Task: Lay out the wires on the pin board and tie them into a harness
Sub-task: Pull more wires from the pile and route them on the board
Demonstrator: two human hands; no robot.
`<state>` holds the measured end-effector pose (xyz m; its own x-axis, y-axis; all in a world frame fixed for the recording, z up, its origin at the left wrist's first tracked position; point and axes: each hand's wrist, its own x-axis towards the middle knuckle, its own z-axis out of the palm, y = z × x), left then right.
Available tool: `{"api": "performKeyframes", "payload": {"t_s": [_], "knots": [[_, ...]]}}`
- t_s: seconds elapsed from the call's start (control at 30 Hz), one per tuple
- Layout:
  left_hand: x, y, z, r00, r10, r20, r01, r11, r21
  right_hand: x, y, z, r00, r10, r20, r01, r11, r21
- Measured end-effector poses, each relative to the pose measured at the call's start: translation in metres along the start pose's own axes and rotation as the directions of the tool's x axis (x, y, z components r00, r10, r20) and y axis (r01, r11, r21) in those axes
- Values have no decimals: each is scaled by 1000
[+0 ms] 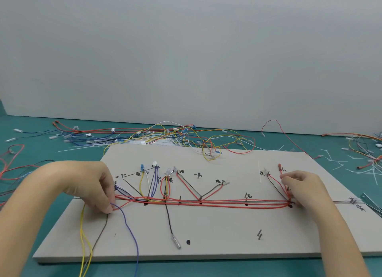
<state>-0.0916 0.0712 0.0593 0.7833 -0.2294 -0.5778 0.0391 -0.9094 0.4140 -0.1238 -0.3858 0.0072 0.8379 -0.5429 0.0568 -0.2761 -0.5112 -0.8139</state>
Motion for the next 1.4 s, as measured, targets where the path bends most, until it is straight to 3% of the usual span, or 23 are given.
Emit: {"api": "performKeyframes", "payload": {"t_s": [0.1,0.17,0.27,0.37,0.43,0.53,0.6,0.67,0.73,0.77,0.97,1.1,1.2,1.4], "knots": [[2,6,6,999,22,-36,-18,994,107,1,0,2,1000,5,-30,-6,1000,-16],[5,14,11,991,108,-72,-96,983,157,0,0,6,998,-4,-64,1,999,-47],[7,31,21,941,319,-116,-318,948,25,-5,-11,13,979,-85,-183,84,996,-12],[3,52,32,866,492,-89,-499,847,-184,-21,-34,25,937,-193,-290,278,916,290],[5,62,39,840,518,-161,-542,800,-258,-38,-51,38,954,-259,-151,300,851,431],[12,77,50,854,439,-280,-520,695,-497,-64,-71,58,896,-364,255,182,824,536],[15,84,57,883,349,-315,-469,627,-622,-79,-83,70,749,-377,545,22,836,549],[21,88,65,892,269,-364,-450,609,-653,-91,-90,79,551,-349,758,-128,862,490],[28,89,72,870,242,-431,-486,571,-661,-102,-91,86,409,-377,831,-181,859,479],[30,89,74,853,248,-459,-514,547,-661,-106,-90,89,388,-400,830,-206,841,501],[34,84,68,837,311,-451,-548,487,-680,-95,-84,80,507,-284,814,-559,611,561],[27,72,54,805,508,-306,-592,658,-464,-78,-76,61,484,-269,832,-672,494,551],[19,52,34,819,519,-244,-574,743,-344,-72,-72,53,529,-211,822,-612,575,542],[16,15,11,892,378,-248,-420,896,-144,-64,-68,48,714,-88,694,-368,797,479]]}}
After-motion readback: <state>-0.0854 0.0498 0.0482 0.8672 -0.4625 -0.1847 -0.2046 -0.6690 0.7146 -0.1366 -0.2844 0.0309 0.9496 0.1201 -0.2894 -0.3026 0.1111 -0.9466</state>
